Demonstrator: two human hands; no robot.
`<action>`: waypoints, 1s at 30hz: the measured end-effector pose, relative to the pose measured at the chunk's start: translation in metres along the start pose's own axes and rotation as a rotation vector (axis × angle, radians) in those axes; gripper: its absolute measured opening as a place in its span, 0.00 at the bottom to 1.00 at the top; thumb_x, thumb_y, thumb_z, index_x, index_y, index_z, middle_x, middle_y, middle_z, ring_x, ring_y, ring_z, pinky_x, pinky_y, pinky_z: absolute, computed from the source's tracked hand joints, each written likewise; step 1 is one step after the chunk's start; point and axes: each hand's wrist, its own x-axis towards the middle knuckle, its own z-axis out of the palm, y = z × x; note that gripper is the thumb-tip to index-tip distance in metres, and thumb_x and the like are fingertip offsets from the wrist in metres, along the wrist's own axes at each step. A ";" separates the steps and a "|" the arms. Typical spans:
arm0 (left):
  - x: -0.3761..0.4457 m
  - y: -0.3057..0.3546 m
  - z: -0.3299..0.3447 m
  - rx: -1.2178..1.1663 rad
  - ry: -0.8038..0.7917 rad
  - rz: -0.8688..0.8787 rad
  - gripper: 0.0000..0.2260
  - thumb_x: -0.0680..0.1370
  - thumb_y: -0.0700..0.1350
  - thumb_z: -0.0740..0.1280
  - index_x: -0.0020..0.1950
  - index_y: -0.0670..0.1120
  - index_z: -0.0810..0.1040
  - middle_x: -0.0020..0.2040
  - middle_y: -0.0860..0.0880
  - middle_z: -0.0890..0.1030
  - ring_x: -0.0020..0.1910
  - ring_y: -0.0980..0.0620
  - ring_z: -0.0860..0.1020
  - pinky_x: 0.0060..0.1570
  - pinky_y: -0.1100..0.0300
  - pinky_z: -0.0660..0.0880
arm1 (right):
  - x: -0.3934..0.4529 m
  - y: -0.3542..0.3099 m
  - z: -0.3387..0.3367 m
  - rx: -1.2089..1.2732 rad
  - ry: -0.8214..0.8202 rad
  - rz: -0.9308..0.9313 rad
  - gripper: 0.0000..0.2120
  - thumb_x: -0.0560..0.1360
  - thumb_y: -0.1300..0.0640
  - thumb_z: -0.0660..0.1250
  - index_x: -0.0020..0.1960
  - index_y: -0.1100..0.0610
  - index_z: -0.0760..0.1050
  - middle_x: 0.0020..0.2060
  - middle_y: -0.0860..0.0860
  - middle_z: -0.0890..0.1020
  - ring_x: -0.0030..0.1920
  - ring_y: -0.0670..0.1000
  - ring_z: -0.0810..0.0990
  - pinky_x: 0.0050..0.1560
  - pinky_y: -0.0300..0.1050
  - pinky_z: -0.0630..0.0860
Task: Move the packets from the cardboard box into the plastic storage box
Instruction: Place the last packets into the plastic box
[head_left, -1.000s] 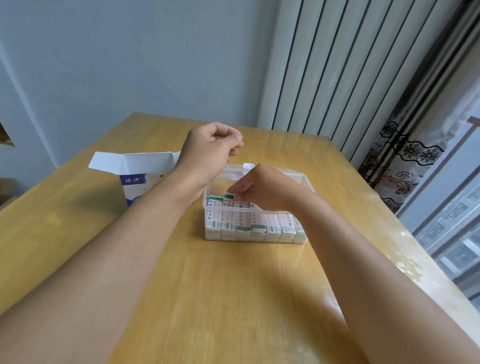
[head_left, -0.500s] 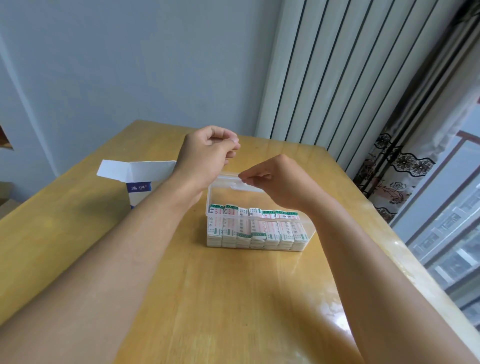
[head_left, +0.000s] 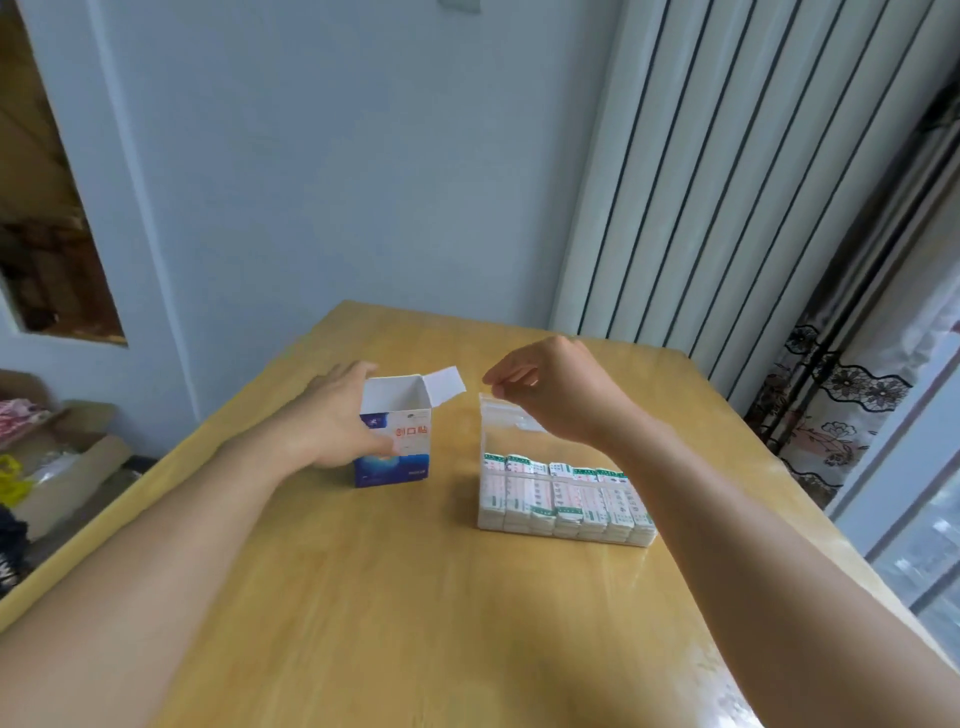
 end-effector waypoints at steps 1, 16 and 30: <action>-0.001 -0.009 0.000 -0.049 0.044 0.024 0.47 0.68 0.51 0.81 0.80 0.50 0.58 0.76 0.50 0.67 0.73 0.48 0.68 0.70 0.51 0.68 | 0.003 -0.008 0.005 -0.007 -0.001 -0.017 0.08 0.76 0.61 0.73 0.51 0.50 0.87 0.43 0.45 0.88 0.43 0.40 0.84 0.49 0.36 0.79; -0.022 -0.038 0.034 -0.035 0.392 0.421 0.36 0.68 0.48 0.81 0.70 0.52 0.66 0.62 0.55 0.72 0.63 0.54 0.70 0.58 0.60 0.68 | 0.000 -0.045 0.052 -0.174 -0.034 -0.054 0.13 0.76 0.63 0.72 0.57 0.51 0.85 0.54 0.48 0.86 0.51 0.48 0.83 0.52 0.45 0.82; -0.011 -0.056 0.036 -0.637 0.215 -0.189 0.31 0.77 0.62 0.69 0.75 0.51 0.67 0.66 0.54 0.77 0.62 0.50 0.78 0.61 0.53 0.74 | 0.011 -0.049 0.059 -0.052 -0.006 0.162 0.03 0.75 0.59 0.72 0.43 0.53 0.83 0.39 0.48 0.83 0.43 0.52 0.80 0.35 0.42 0.74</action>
